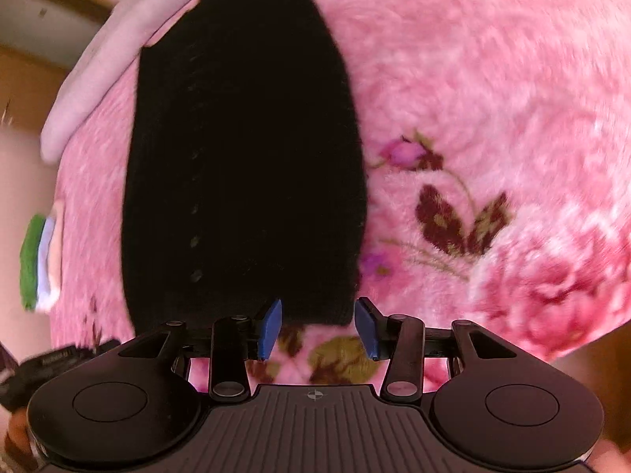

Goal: Fold clothes
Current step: 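Grasp the cardigan's hem again with both grippers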

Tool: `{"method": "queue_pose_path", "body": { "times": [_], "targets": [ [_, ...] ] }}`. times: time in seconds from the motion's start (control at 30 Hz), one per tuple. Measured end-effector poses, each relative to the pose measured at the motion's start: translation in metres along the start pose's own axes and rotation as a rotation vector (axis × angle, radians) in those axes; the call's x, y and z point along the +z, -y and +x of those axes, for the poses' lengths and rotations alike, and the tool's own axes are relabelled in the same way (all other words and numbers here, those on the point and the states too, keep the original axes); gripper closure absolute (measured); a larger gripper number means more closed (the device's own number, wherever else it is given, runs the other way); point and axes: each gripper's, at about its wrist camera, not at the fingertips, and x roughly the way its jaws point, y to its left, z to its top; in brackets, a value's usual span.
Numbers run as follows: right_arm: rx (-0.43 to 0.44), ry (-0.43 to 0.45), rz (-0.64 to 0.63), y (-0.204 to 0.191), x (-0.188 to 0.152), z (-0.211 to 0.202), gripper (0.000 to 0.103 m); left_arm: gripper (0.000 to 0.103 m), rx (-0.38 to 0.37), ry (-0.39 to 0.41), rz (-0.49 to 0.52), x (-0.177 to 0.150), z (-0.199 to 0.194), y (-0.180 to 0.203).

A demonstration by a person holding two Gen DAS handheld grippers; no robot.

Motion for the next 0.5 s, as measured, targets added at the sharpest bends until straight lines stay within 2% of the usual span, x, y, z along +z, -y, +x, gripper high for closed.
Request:
{"method": "queue_pose_path", "body": {
  "times": [0.23, 0.27, 0.33, 0.37, 0.4, 0.5],
  "targets": [
    [-0.056, 0.102, 0.109, 0.013, -0.002, 0.036, 0.058, 0.082, -0.1, -0.001, -0.12, 0.007, 0.033, -0.022],
    [-0.072, 0.112, 0.091, 0.01, -0.002, 0.037, 0.066, 0.08, -0.112, -0.01, -0.126, 0.007, 0.037, -0.021],
    [-0.086, 0.121, 0.057, 0.005, -0.001, 0.033, 0.093, 0.079, -0.112, -0.007, -0.105, 0.007, 0.042, -0.018],
    [-0.088, 0.122, 0.041, 0.003, -0.001, 0.029, 0.094, 0.085, -0.112, -0.005, -0.084, 0.007, 0.042, -0.016],
    [-0.089, 0.123, 0.029, 0.002, -0.001, 0.025, 0.095, 0.096, -0.111, -0.006, -0.051, 0.007, 0.04, -0.014],
    [-0.078, 0.134, 0.028, 0.009, -0.005, 0.003, 0.096, 0.096, -0.135, 0.004, 0.037, 0.004, 0.024, -0.008]
  ]
}}
